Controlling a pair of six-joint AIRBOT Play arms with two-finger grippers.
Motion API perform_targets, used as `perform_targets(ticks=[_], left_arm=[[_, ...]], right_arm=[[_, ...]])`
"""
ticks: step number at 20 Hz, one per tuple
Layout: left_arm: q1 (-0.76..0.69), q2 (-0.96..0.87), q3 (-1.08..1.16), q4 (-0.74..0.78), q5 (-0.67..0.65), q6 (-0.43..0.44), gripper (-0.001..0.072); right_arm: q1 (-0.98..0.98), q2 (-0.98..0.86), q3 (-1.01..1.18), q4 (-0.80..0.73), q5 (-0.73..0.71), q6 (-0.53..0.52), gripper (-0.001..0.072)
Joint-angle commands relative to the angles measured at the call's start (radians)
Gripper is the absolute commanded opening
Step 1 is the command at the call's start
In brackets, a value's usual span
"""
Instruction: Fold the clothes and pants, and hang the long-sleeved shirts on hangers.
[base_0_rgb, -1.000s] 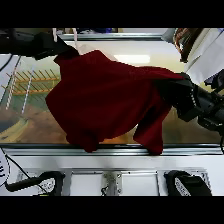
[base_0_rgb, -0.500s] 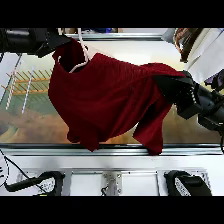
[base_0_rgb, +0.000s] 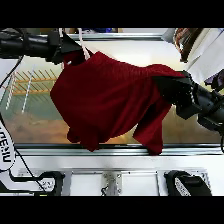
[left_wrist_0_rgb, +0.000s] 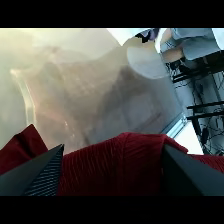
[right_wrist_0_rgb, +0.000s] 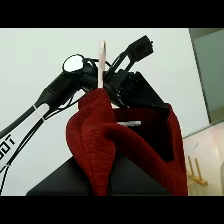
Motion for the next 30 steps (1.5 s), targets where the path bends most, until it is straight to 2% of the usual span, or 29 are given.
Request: perform_targets(ticks=[1,3,8,12,15,16,18,19,20,25,27,30], left_arm=[[0.008,-0.035,0.001,-0.126,0.138,-0.005,0.0629],[0.034,-0.044,0.003,-0.259,0.222,-0.003,0.0629],[0.063,-0.115,0.111,-0.354,0.171,-0.004,0.0629],[0.103,-0.103,0.093,-0.364,0.191,-0.002,0.0628],[0.148,-0.06,0.059,-0.346,0.183,0.027,0.0608],[0.16,-0.042,0.056,-0.319,0.181,0.028,0.0582],[0.172,0.005,0.056,-0.228,0.174,0.033,0.0196],[0.173,0.029,0.056,-0.195,0.167,0.056,0.0051],[0.172,0.051,0.056,-0.174,0.164,0.074,0.0028],[0.126,0.159,0.057,-0.054,0.164,0.105,0.0028],[0.089,0.186,0.057,0.01,0.163,0.122,0.0028],[0.034,0.204,0.057,0.072,0.163,0.137,0.0028]], right_arm=[[0.0,0.0,0.0,-0.026,0.0,0.018,0.0023],[0.0,0.0,0.0,-0.044,0.002,0.039,0.0023],[0.0,0.0,0.0,-0.043,0.001,0.037,0.0023],[-0.039,0.008,0.0,0.007,-0.007,-0.004,0.0023],[-0.181,0.023,0.0,0.037,-0.008,-0.035,0.0023],[-0.245,0.033,0.0,0.036,-0.007,-0.038,0.0023],[-0.396,0.061,0.004,0.036,-0.008,-0.042,0.0023],[-0.474,0.077,0.009,0.033,-0.008,-0.062,0.0023],[-0.552,0.092,0.014,0.033,-0.02,-0.083,0.0023],[-0.89,0.181,0.023,0.037,-0.237,-0.166,0.0022],[-0.984,0.214,0.023,0.044,-0.356,-0.18,0.0022],[-1.078,0.268,0.023,0.079,-0.571,-0.295,0.0023]])
